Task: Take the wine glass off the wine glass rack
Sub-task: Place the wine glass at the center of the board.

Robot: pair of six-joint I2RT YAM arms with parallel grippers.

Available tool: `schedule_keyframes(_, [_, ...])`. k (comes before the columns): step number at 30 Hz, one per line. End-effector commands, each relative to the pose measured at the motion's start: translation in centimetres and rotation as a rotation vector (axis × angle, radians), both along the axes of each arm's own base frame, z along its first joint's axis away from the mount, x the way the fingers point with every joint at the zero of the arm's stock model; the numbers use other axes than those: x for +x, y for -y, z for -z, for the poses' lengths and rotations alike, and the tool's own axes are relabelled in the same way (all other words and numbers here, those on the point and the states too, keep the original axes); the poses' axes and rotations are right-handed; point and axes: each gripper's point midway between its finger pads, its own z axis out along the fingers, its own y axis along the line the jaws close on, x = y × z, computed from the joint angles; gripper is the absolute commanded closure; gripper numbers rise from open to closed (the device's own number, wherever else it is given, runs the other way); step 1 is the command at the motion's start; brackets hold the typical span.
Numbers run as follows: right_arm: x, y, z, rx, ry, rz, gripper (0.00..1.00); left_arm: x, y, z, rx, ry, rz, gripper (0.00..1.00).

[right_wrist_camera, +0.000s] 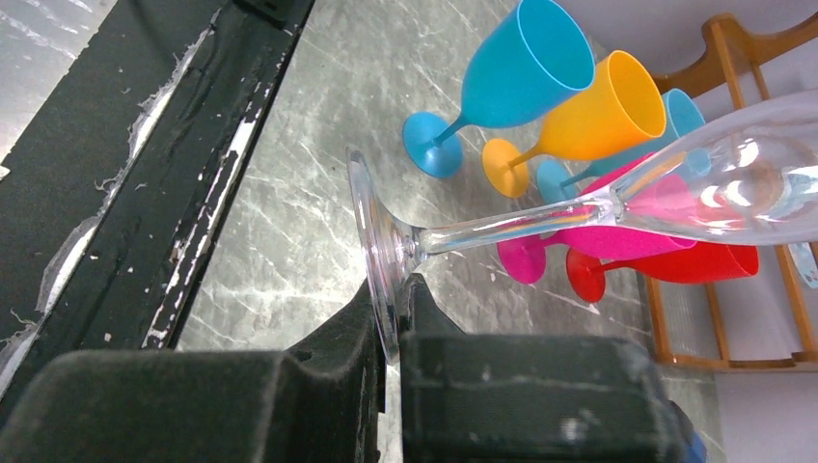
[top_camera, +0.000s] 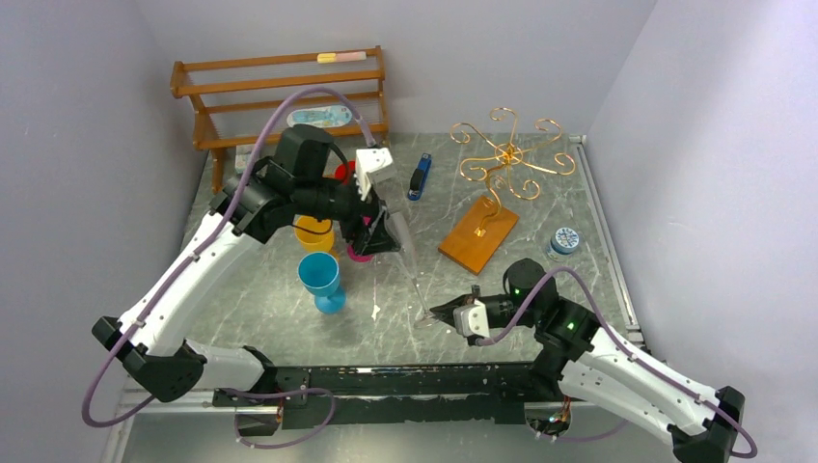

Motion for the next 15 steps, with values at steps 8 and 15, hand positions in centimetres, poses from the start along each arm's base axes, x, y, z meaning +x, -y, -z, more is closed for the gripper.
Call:
schedule_keyframes(8, [0.0, -0.3, -2.4, 0.084, 0.089, -0.015, 1.0, -0.1, -0.3, 1.3, -0.078, -0.168, 0.116, 0.33])
schedule_keyframes(15, [0.1, 0.0, -2.0, 0.082, 0.091, 0.005, 1.0, -1.5, 0.1, 0.1, -0.143, -0.17, 0.229, 0.56])
